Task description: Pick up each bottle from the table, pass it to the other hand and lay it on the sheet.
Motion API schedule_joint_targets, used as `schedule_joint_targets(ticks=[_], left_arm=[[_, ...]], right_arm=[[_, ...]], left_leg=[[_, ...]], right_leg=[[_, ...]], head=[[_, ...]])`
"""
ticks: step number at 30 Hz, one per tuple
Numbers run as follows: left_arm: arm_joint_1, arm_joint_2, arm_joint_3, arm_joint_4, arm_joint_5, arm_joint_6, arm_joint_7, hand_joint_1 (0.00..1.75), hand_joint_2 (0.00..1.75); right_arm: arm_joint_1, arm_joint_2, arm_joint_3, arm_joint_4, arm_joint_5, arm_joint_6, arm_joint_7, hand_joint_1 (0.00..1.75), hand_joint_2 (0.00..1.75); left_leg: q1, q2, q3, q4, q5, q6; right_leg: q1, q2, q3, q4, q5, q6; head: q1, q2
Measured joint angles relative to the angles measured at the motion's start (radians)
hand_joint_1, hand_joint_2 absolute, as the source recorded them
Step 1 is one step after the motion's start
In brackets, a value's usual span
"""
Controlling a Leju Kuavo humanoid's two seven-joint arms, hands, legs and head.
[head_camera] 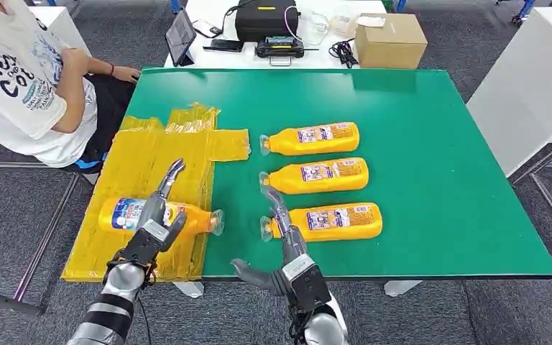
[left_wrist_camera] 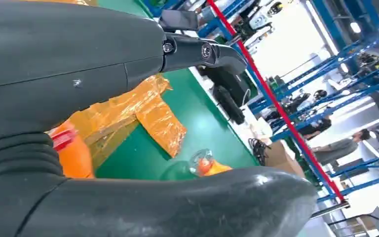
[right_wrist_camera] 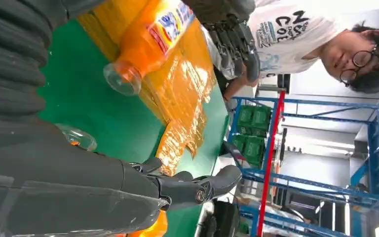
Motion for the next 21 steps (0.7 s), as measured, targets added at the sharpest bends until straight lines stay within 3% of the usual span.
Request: schedule_joint_targets(ticks=[6,17,20,21], left_arm=[[0.039,-0.013,-0.026,-0.121,0.073,0.116,-0.009,0.00,0.00],[0.073,-0.028,-0.087,-0.253,0.121,0.143,-0.008,0.00,0.00],[0.076,-0.031,-0.086,-0.251,0.122,0.146,-0.008,0.00,0.00],[0.076,-0.031,-0.084,-0.247,0.122,0.147,-0.008,0.00,1.75]], right_arm=[[-0.006,0.000,0.000,0.019,0.001,-0.010,0.007,0.00,1.75],[-0.012,-0.002,0.001,0.060,0.021,-0.030,0.017,0.00,1.75],[-0.012,-0.008,0.000,0.060,0.097,-0.059,0.066,0.00,1.75],[-0.013,-0.016,0.000,0.060,0.141,-0.071,0.089,0.00,1.75]], left_leg=[[0.000,0.000,0.000,0.000,0.000,0.000],[0.000,0.000,0.000,0.000,0.000,0.000],[0.000,0.000,0.000,0.000,0.000,0.000],[0.000,0.000,0.000,0.000,0.000,0.000]], right_leg=[[0.000,0.000,0.000,0.000,0.000,0.000],[0.000,0.000,0.000,0.000,0.000,0.000],[0.000,0.000,-0.001,0.000,0.000,0.000],[0.000,0.000,0.000,0.000,0.000,0.000]], head=[[0.000,0.000],[0.000,0.000],[0.000,0.000],[0.000,0.000]])
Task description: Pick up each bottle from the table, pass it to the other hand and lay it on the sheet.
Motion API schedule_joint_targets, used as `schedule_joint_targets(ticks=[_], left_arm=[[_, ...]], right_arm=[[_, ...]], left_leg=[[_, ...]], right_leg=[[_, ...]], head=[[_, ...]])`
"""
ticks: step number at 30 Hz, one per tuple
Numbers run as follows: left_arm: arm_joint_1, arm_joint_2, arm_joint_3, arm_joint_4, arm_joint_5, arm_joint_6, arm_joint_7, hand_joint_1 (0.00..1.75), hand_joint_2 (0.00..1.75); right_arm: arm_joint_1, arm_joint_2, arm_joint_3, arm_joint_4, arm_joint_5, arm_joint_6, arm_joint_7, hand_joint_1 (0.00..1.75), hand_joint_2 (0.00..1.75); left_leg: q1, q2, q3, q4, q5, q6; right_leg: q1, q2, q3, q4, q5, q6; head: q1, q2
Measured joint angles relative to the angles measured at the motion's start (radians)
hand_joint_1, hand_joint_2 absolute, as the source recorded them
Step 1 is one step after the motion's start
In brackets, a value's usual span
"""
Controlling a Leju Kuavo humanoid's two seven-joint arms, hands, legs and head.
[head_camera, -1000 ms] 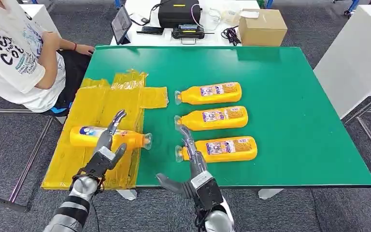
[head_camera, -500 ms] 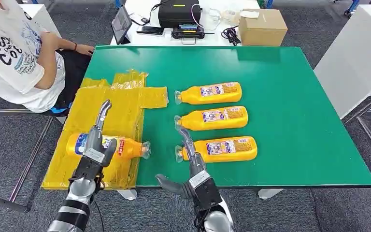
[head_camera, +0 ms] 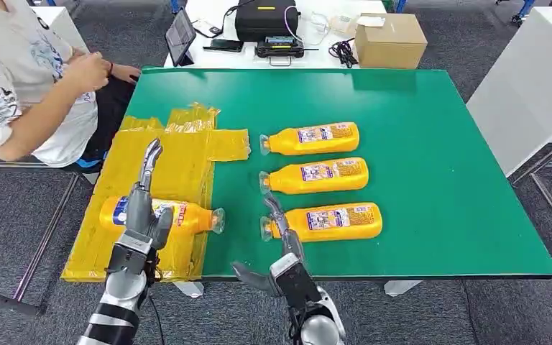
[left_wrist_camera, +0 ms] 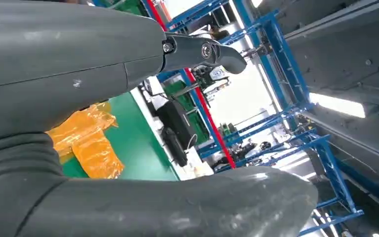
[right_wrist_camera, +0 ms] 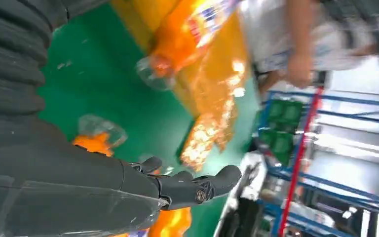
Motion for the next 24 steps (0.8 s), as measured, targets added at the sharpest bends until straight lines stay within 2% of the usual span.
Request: schedule_joint_targets(ticks=[4,7,12,17,24], left_arm=[[0.000,-0.006,0.023,0.029,0.020,-0.011,0.005,0.00,1.75],[0.011,-0.012,0.049,0.047,0.079,-0.051,0.007,0.00,1.75],[0.034,-0.021,0.074,0.069,0.097,-0.092,0.011,0.00,1.75],[0.049,-0.036,0.075,0.082,0.072,-0.106,0.013,0.00,1.75],[0.058,-0.041,0.076,0.086,0.071,-0.106,0.013,0.00,1.75]], right_arm=[[-0.016,-0.072,-0.024,-0.021,0.150,-0.041,0.079,0.00,1.75],[-0.035,-0.155,-0.076,-0.048,0.229,-0.023,0.153,0.00,1.75],[-0.075,-0.248,-0.160,-0.093,0.300,0.006,0.185,0.00,1.75],[-0.123,-0.294,-0.172,-0.106,0.335,0.029,0.207,0.00,1.75],[-0.139,-0.314,-0.175,-0.108,0.340,0.030,0.210,0.00,1.75]], left_leg=[[-0.001,0.000,0.000,0.000,0.000,0.000],[-0.002,0.000,0.000,0.001,0.000,0.000],[-0.002,0.000,-0.001,0.001,0.000,0.001],[-0.001,0.000,0.000,0.001,0.000,0.001],[-0.001,0.000,-0.001,0.001,0.000,0.000]], right_leg=[[-0.001,0.000,0.000,0.000,0.000,0.000],[-0.002,0.000,0.000,0.000,0.001,0.001],[-0.002,0.000,0.000,-0.001,0.001,0.002],[-0.001,0.000,0.000,-0.001,0.001,0.002],[-0.001,0.000,0.000,0.000,0.001,0.002]], head=[[0.000,0.000],[0.000,0.000],[0.000,0.000],[0.000,0.000],[0.000,0.000]])
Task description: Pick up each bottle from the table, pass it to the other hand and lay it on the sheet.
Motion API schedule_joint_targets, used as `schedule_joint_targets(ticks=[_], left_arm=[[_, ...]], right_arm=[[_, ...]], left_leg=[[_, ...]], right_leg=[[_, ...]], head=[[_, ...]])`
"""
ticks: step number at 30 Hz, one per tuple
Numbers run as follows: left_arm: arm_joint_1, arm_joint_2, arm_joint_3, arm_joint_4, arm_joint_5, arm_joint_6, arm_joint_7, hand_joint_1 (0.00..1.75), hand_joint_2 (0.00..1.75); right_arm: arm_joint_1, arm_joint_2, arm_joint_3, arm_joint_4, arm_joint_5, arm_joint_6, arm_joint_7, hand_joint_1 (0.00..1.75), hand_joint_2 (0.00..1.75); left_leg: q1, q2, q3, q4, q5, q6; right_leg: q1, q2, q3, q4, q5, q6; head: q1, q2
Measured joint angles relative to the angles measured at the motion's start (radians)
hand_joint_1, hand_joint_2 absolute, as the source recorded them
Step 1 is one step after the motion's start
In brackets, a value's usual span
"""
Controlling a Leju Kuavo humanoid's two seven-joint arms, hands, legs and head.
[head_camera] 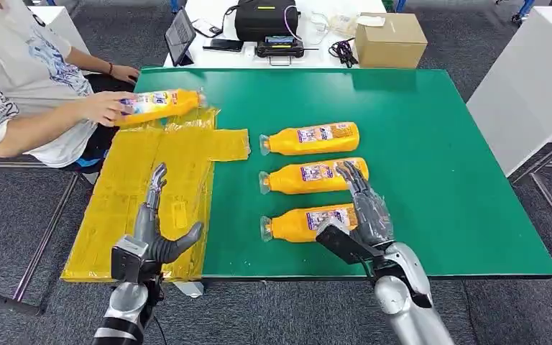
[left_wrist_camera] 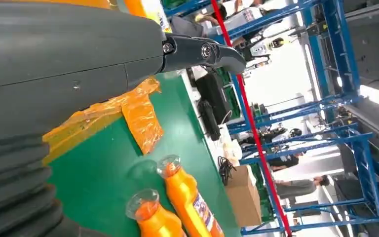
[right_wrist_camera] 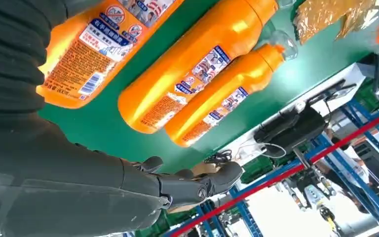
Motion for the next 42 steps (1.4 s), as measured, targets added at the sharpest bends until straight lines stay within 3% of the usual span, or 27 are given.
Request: schedule_joint_targets(ticks=[12,17,26,42], left_arm=[[0.000,0.000,0.000,0.014,-0.030,-0.003,0.008,0.00,1.75],[-0.002,-0.002,0.001,0.041,-0.055,0.000,0.010,0.00,1.75],[-0.040,0.000,0.003,0.133,-0.088,0.014,-0.010,0.00,1.75],[-0.080,0.000,0.000,0.198,-0.055,-0.006,-0.007,0.00,1.75]], right_arm=[[-0.018,-0.008,0.001,0.000,0.031,-0.002,0.014,0.00,1.75],[-0.067,-0.027,0.019,0.040,0.018,0.087,0.082,0.00,1.75],[-0.163,-0.142,0.079,0.172,-0.213,0.324,0.090,0.00,1.75],[-0.241,-0.286,0.215,0.225,-0.234,0.378,0.169,0.00,1.75]], left_leg=[[0.000,0.000,0.000,0.000,0.000,0.000],[0.000,0.000,0.000,0.000,0.000,0.000],[-0.001,-0.001,-0.001,0.000,0.000,0.000],[-0.001,-0.001,-0.001,0.000,0.000,0.000]], right_leg=[[0.000,0.000,0.000,0.000,0.000,0.000],[0.000,0.000,0.000,0.000,0.000,0.000],[-0.001,0.000,0.000,0.000,0.001,0.001],[0.000,0.000,0.000,0.000,0.001,0.001]], head=[[0.000,0.000],[0.000,0.000],[0.000,0.000],[0.000,0.000]])
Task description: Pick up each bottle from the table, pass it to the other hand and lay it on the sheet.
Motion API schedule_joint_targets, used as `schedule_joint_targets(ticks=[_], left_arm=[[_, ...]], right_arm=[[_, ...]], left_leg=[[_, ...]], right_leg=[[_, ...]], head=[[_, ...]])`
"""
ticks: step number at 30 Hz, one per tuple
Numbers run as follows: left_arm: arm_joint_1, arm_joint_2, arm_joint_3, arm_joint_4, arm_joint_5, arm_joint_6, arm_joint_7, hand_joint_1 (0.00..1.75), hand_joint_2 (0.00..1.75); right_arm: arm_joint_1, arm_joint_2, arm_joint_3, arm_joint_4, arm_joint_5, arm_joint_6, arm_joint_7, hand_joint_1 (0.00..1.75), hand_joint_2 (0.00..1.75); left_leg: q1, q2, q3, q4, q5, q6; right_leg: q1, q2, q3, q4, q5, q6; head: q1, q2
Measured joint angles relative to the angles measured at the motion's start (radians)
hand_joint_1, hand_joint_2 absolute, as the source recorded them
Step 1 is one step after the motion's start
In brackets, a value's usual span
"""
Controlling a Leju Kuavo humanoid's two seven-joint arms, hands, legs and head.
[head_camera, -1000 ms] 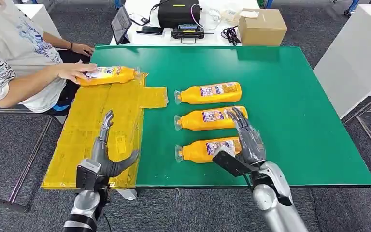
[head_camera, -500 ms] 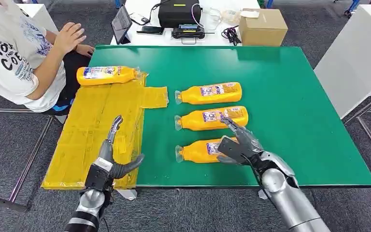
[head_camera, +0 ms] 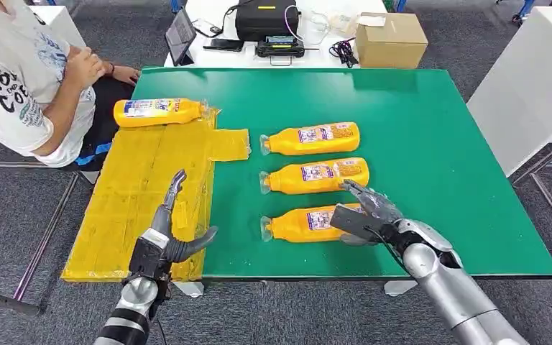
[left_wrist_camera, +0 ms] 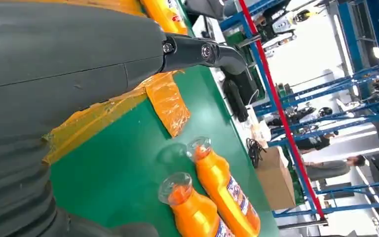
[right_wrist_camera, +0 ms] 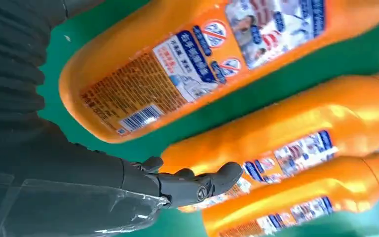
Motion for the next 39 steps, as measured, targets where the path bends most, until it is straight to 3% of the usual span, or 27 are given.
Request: schedule_joint_targets(ticks=[14,25,26,27,28,29,30,36,39], left_arm=[[-0.035,-0.010,-0.010,0.054,0.017,-0.010,0.001,0.00,1.75],[-0.058,-0.019,-0.035,0.098,0.039,-0.029,0.015,0.00,1.75],[-0.060,-0.021,-0.037,0.101,0.041,-0.029,0.016,0.00,1.75],[-0.061,-0.022,-0.038,0.103,0.043,-0.029,0.018,0.00,1.75],[-0.062,-0.023,-0.040,0.106,0.045,-0.029,0.021,0.00,1.75],[-0.062,-0.024,-0.042,0.108,0.045,-0.029,0.024,0.00,1.75],[-0.062,-0.024,-0.043,0.111,0.046,-0.029,0.024,0.00,1.75],[-0.062,-0.024,-0.050,0.117,0.048,-0.029,0.026,0.00,1.75],[-0.062,-0.024,-0.051,0.118,0.050,-0.039,0.024,0.00,1.75]], right_arm=[[-0.057,-0.060,0.120,0.057,-0.023,0.057,0.017,0.00,1.75],[-0.131,0.013,0.240,0.195,0.021,0.015,0.023,0.00,1.75],[-0.139,0.022,0.248,0.212,0.026,0.012,0.023,0.45,1.75],[-0.145,0.029,0.255,0.225,0.031,0.006,0.023,0.45,1.75],[-0.152,0.038,0.262,0.238,0.038,0.002,0.023,0.73,1.75],[-0.156,0.044,0.268,0.248,0.043,-0.005,0.023,1.61,1.75],[-0.159,0.050,0.272,0.256,0.047,-0.009,0.023,1.73,1.75],[-0.159,0.068,0.282,0.276,0.035,-0.043,0.002,1.75,1.75],[-0.098,0.090,0.242,0.251,-0.049,-0.090,-0.142,1.75,1.75]], left_leg=[[0.000,0.000,0.000,0.000,0.000,0.000],[0.000,0.003,0.002,0.000,0.000,0.000],[0.000,0.005,0.003,0.000,0.000,0.000],[0.000,0.005,0.003,0.000,0.000,0.000],[0.000,0.005,0.004,0.000,0.000,0.000],[0.000,0.006,0.005,0.000,0.000,0.000],[0.000,0.006,0.005,0.000,0.000,0.000],[0.000,0.008,0.008,0.000,0.000,0.000],[0.001,0.008,0.008,0.000,0.000,0.000]], right_leg=[[0.000,0.000,0.000,0.000,0.000,0.000],[0.000,0.002,0.001,0.000,0.000,0.000],[0.000,0.002,0.001,0.000,0.000,0.000],[0.000,0.002,0.001,0.000,0.000,0.000],[0.001,0.002,0.002,0.000,0.000,0.000],[0.001,0.002,0.002,0.000,0.000,0.000],[0.001,0.003,0.003,0.000,0.000,0.000],[0.001,0.005,0.004,0.000,0.002,-0.003],[0.002,0.004,0.005,0.000,0.002,-0.003]], head=[[0.000,0.000],[0.000,0.000],[0.000,0.000],[0.000,0.000],[0.000,0.000],[0.000,0.000],[0.000,0.000],[0.000,0.000],[0.001,0.000]])
